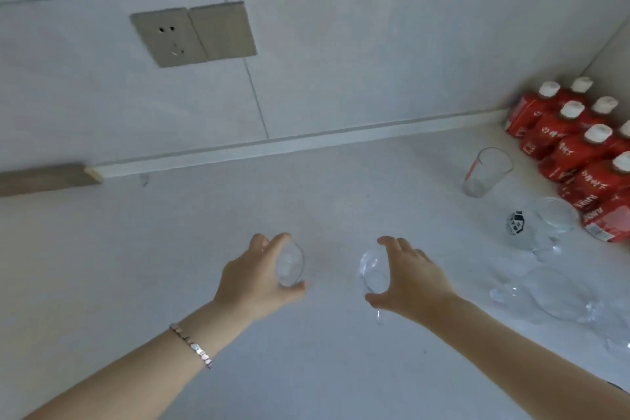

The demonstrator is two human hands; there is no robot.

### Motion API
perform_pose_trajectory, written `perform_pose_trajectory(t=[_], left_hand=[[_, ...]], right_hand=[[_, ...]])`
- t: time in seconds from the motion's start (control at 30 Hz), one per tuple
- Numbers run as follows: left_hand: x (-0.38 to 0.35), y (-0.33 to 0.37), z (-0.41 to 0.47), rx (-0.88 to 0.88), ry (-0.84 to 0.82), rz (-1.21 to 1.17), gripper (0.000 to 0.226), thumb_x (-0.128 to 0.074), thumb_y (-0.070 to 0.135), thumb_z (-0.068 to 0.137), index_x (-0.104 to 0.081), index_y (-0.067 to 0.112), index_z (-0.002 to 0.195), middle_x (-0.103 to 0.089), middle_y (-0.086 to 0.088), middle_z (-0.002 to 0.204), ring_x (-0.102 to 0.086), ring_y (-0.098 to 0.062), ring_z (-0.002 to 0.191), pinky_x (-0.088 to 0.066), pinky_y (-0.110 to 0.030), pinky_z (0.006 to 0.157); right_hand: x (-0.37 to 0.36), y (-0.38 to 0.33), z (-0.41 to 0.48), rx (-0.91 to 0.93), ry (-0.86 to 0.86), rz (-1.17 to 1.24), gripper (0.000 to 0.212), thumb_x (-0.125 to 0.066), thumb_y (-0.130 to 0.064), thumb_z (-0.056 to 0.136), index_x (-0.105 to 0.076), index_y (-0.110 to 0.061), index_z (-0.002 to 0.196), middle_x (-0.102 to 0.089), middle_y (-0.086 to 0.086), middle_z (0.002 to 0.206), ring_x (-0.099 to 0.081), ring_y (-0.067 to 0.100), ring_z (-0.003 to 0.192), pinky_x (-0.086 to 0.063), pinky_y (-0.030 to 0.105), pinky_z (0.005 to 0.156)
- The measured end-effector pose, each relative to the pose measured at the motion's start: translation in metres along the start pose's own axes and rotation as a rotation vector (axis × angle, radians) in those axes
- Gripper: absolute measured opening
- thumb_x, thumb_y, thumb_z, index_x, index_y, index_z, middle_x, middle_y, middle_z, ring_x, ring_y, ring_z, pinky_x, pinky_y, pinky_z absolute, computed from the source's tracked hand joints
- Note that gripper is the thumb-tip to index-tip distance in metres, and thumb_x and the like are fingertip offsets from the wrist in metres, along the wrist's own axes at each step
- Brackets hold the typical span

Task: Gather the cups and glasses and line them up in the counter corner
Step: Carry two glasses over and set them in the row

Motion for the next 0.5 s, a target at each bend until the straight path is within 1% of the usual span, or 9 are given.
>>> perform_pose_trajectory(t=[0.07,0.1,0.2,0.23,0.37,0.5], left_hand=[[0.024,-0.037,-0.023,0.062,0.091,0.033,0.097,-0.030,0.075,0.041,-0.038,0.038,0.130,-0.047,0.006,0.118,-0.065,-0.019,0.098,-0.042,-0.024,0.071],[0.035,-0.057,-0.035,0.090,0.122,0.045,0.095,-0.032,0.075,0.042,-0.039,0.037,0.129,-0.048,0.006,0.118,-0.066,-0.020,0.097,-0.040,-0.023,0.069],[0.064,-0.124,-0.075,0.182,0.186,0.053,0.076,-0.054,0.069,0.055,-0.038,0.038,0.123,-0.049,0.003,0.115,-0.066,-0.023,0.096,-0.040,-0.025,0.067],[0.073,-0.148,-0.090,0.213,0.204,0.064,0.072,-0.057,0.067,0.057,-0.037,0.039,0.121,-0.050,0.003,0.114,-0.066,-0.023,0.096,-0.041,-0.026,0.067],[0.103,-0.253,-0.151,0.322,0.232,0.084,0.071,-0.064,0.062,0.068,-0.040,0.033,0.127,-0.048,0.003,0.117,-0.064,-0.023,0.099,-0.041,-0.026,0.070],[0.121,-0.345,-0.200,0.366,0.190,0.129,0.077,-0.059,0.062,0.073,-0.033,0.028,0.137,-0.044,-0.001,0.126,-0.062,-0.023,0.106,-0.045,-0.027,0.080]], right_hand=[[-0.011,-0.046,0.001,0.071,-0.015,-0.017,0.089,-0.071,-0.046,0.071,-0.024,-0.023,0.143,-0.039,-0.005,0.141,-0.046,0.020,0.126,-0.043,0.030,0.101],[-0.017,-0.071,0.001,0.109,-0.023,-0.021,0.089,-0.071,-0.047,0.071,-0.024,-0.023,0.143,-0.039,-0.005,0.141,-0.046,0.020,0.126,-0.042,0.030,0.101],[-0.041,-0.151,-0.006,0.229,-0.041,-0.054,0.087,-0.072,-0.047,0.070,-0.027,-0.026,0.142,-0.041,-0.006,0.140,-0.047,0.019,0.125,-0.042,0.028,0.100],[-0.052,-0.178,-0.010,0.264,-0.047,-0.066,0.087,-0.072,-0.047,0.070,-0.027,-0.027,0.142,-0.041,-0.006,0.139,-0.047,0.018,0.125,-0.042,0.028,0.100],[-0.099,-0.287,-0.029,0.351,-0.067,-0.084,0.088,-0.072,-0.047,0.069,-0.028,-0.028,0.142,-0.043,-0.007,0.139,-0.048,0.017,0.125,-0.042,0.027,0.100],[-0.142,-0.382,-0.050,0.393,-0.074,-0.094,0.088,-0.073,-0.045,0.068,-0.029,-0.028,0.142,-0.045,-0.007,0.138,-0.050,0.017,0.124,-0.042,0.026,0.098]])
Point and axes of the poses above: each hand's wrist, its own z-axis towards the middle knuckle, its own x-axis out of the back of the hand, y = z × x, the point moved 6 cm from there along z, towards the middle knuckle
